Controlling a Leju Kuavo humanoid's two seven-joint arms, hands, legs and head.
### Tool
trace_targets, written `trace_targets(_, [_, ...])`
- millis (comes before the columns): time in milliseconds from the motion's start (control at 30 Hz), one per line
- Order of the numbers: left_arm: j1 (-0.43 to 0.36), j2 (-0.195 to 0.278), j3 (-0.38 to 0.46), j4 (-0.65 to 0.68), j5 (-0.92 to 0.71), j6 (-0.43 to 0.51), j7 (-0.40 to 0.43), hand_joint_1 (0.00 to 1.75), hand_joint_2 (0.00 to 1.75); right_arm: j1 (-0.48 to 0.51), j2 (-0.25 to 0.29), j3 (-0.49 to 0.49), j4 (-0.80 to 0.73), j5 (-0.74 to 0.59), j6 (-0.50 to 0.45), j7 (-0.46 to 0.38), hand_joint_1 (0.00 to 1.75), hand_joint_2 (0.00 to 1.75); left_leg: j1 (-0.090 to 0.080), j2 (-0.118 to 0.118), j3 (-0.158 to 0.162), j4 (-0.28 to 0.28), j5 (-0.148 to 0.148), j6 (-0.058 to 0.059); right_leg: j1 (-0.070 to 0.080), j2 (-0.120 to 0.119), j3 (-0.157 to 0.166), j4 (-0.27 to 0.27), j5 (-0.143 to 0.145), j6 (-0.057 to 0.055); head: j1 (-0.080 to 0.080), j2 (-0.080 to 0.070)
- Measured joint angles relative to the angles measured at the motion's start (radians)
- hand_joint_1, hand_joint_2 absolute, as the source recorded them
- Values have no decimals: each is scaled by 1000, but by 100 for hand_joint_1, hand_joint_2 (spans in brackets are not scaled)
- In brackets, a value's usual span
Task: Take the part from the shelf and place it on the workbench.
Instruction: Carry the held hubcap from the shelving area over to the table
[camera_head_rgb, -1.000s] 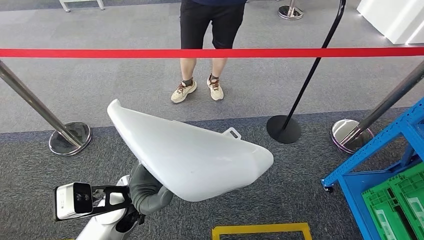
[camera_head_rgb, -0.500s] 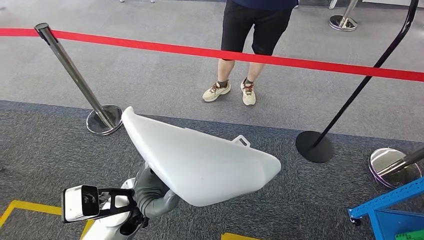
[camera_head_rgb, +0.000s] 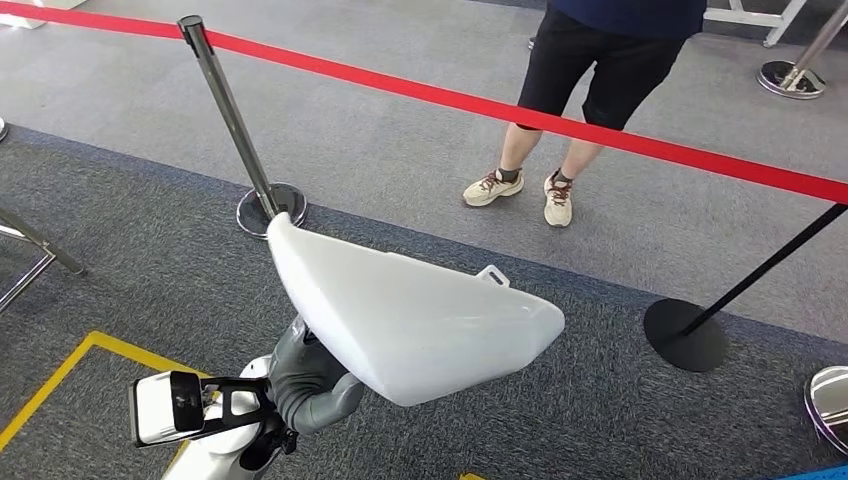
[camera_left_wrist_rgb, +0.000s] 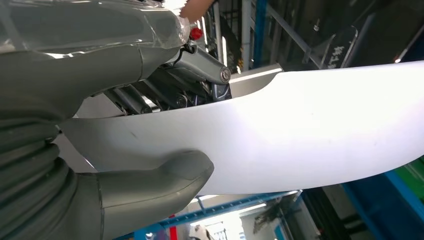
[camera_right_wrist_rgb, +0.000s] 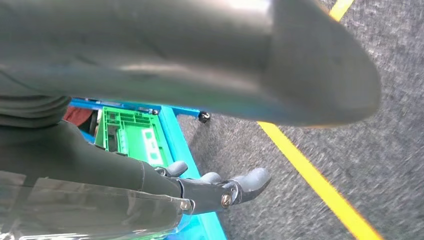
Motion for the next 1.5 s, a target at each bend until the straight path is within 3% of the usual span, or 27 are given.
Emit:
trace_targets(33, [-1, 0, 0, 1, -4, 4, 5, 175, 175, -2, 3, 0, 0, 0, -1, 0, 0, 0, 4, -13, 4, -6, 4, 5, -2, 8, 3, 4, -6, 5, 2, 0])
trace_targets(100, [-5, -1, -2, 2, -9, 8, 9, 175, 175, -4, 8, 0, 0, 3, -9, -5, 0, 0, 14, -40, 13, -16, 13, 13, -5, 68, -23, 69, -46, 13, 7, 0])
trace_targets(167, [-8, 0, -5, 6, -14, 12, 12, 175, 175, 1, 9, -1, 0, 8, -14, -12, 0, 0, 16, -71, 12, -17, 15, 16, -6, 126, -90, 206, -104, 19, 14, 0])
trace_targets(233, [-7, 2, -10, 12, -21, 16, 21, 175, 175, 6, 11, -1, 0, 12, -9, -21, 0, 0, 17, -104, 12, -16, 15, 16, -7, 138, -142, 287, -115, 22, 17, 0])
trace_targets(267, [-7, 3, -12, 15, -26, 19, 25, 175, 175, 6, 12, -1, 0, 13, -6, -26, 0, 0, 19, -119, 14, -14, 14, 15, -8, 141, -140, 267, -90, 22, 17, 0])
trace_targets(300, [-7, 3, -14, 17, -31, 22, 28, 175, 175, 6, 14, -1, 0, 15, -3, -29, 0, 0, 21, -134, 15, -12, 12, 12, -10, 148, -118, 208, -51, 24, 17, 0])
trace_targets(367, [-10, 4, -18, 20, -39, 26, 31, 175, 175, 4, 17, -1, 0, 18, -2, -32, 0, 0, 24, -162, 13, -1, 6, 1, -19, 191, -60, 67, 9, 28, 18, 0])
trace_targets(433, [-13, 4, -22, 20, -45, 27, 32, 175, 175, 4, 22, -1, 1, 20, -1, -33, 0, 0, 26, -186, 3, 5, 4, -13, -21, 222, -35, 8, 18, 22, 19, 0])
trace_targets(500, [-14, 4, -26, 21, -47, 27, 34, 175, 175, 3, 25, -2, 1, 21, -1, -34, 0, 0, 29, -206, -5, 3, 8, -24, -18, 206, -33, 6, 17, 6, 20, 0])
trace_targets(567, [-16, 6, -28, 21, -47, 27, 34, 175, 175, 0, 27, -2, 1, 21, 0, -35, 0, 0, 27, -167, -19, 25, -7, -31, -17, 182, -28, 4, 18, -9, 16, 0])
trace_targets(633, [-19, 7, -30, 21, -47, 27, 34, 175, 175, 1, 26, -2, 0, 21, 0, -36, 0, 0, 24, -99, -69, 122, -59, -37, -14, 157, -28, 3, 17, -19, 10, 0])
trace_targets(700, [-19, 8, -32, 23, -47, 27, 35, 175, 175, 6, 26, -2, 0, 21, 0, -36, 0, 0, 26, -76, -139, 258, -112, -38, -9, 127, -28, 3, 15, -24, 8, 0])
trace_targets(733, [-19, 8, -33, 25, -47, 27, 35, 175, 175, 7, 27, -2, 0, 21, 0, -36, 0, 0, 26, -75, -159, 293, -117, -37, -6, 111, -27, 4, 13, -25, 8, 0])
trace_targets(767, [-18, 9, -34, 27, -47, 27, 35, 175, 175, 7, 27, -2, 0, 21, 0, -36, 0, 0, 26, -73, -158, 289, -103, -35, -4, 97, -26, 4, 12, -26, 8, 0])
trace_targets(800, [-19, 9, -35, 28, -47, 27, 35, 175, 175, 5, 27, -2, 0, 21, 0, -36, 0, 0, 24, -68, -135, 242, -74, -30, -3, 84, -23, 3, 10, -26, 8, 0])
trace_targets(867, [-20, 8, -38, 28, -47, 27, 35, 175, 175, 3, 28, -2, 0, 21, 0, -36, 0, 0, 14, -29, -56, 97, -16, -16, 1, 62, -14, 3, 3, -24, 8, 0])
trace_targets(933, [-24, 7, -40, 28, -47, 27, 36, 175, 175, 3, 29, -3, 0, 20, 0, -36, 0, 0, 2, 1, -11, 13, -1, -5, 4, 40, -8, 3, -3, -17, 9, 0])
trace_targets(1000, [-26, 7, -42, 28, -47, 26, 37, 175, 175, 1, 30, -3, 0, 20, -1, -36, 0, 0, -1, -15, -9, 3, -4, 1, 4, 16, 0, -2, -7, -7, 9, 0])
trace_targets(1033, [-26, 7, -42, 28, -47, 26, 37, 175, 175, -1, 29, -3, 0, 21, -2, -36, 0, 0, 1, -27, -4, -2, -1, 5, 3, 17, 4, -1, -10, -2, 9, 0])
trace_targets(1100, [-29, 6, -43, 28, -47, 25, 38, 175, 175, -3, 29, -3, 0, 22, -3, -40, 0, 0, 10, -49, 6, -13, 8, 14, 0, 64, -8, 39, -37, 7, 12, 0])
trace_targets(1167, [-32, 4, -43, 29, -47, 22, 38, 175, 175, 1, 27, -3, 0, 25, -3, -44, 0, 0, 16, -72, 10, -15, 12, 19, -2, 124, -71, 165, -94, 16, 17, 0])
trace_targets(1233, [-32, 3, -44, 33, -48, 19, 39, 175, 175, 7, 26, -3, 0, 27, -2, -44, 0, 0, 18, -101, 10, -14, 13, 21, -4, 140, -142, 282, -124, 23, 18, 0])
trace_targets(1267, [-32, 3, -44, 35, -49, 18, 39, 175, 175, 8, 26, -3, 0, 27, -1, -44, 0, 0, 19, -116, 11, -14, 12, 20, -6, 141, -154, 290, -111, 25, 18, 0])
trace_targets(1333, [-31, 1, -44, 37, -51, 17, 40, 175, 175, 9, 27, -3, 0, 27, 0, -44, 0, 0, 25, -145, 13, -9, 8, 13, -14, 155, -120, 183, -37, 31, 18, 0])
trace_targets(1400, [-31, -1, -44, 37, -52, 16, 40, 175, 175, 8, 27, -4, 0, 28, 1, -44, 0, 0, 27, -171, 10, 2, 1, 0, -24, 195, -64, 49, 17, 34, 19, 0])
trace_targets(1467, [-31, -4, -45, 37, -53, 12, 41, 175, 175, 7, 28, -7, 0, 28, 2, -42, 0, 0, 28, -193, 3, 7, -1, -13, -23, 210, -44, 6, 21, 23, 20, 0])
trace_targets(1500, [-31, -4, -45, 37, -53, 10, 41, 175, 175, 7, 28, -9, 0, 28, 2, -41, 0, 0, 30, -203, 0, 5, 0, -19, -21, 199, -43, 5, 23, 14, 19, 0])
